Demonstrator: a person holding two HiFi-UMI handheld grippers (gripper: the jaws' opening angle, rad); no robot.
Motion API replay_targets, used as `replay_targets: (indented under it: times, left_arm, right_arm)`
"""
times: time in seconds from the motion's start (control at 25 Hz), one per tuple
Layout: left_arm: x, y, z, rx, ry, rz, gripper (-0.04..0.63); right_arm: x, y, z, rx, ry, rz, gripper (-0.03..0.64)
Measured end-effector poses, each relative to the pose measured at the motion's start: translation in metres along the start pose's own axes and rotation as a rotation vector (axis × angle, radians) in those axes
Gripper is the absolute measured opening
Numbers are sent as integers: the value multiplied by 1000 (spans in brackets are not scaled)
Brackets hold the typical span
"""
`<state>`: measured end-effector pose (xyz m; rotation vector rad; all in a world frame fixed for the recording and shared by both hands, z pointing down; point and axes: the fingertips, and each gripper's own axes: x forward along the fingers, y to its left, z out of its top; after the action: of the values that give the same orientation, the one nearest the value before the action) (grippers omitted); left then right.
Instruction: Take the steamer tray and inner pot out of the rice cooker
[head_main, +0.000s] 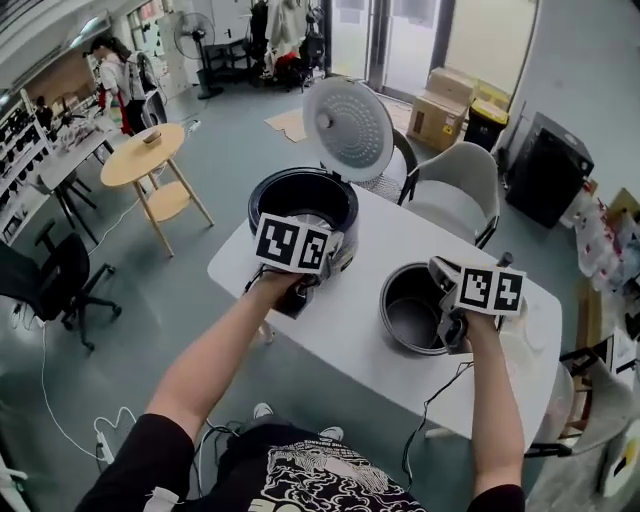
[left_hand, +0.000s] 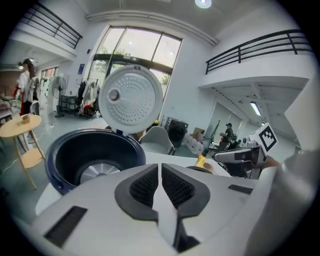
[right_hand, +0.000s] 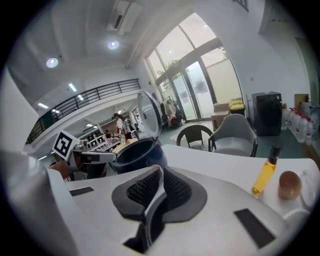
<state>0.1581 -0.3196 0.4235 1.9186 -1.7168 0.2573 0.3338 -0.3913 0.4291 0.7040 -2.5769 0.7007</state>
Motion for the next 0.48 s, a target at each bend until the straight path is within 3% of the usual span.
replay_targets:
  times: [0.24,0.48]
  left_arm:
    - [-89,43,43,19,-129,94,28]
    - [-153,104,54,84,-232,160,20]
  right_arm:
    - [28,100,46,-92,-45,87,25]
    - [65,186,58,-195,-133,87,14]
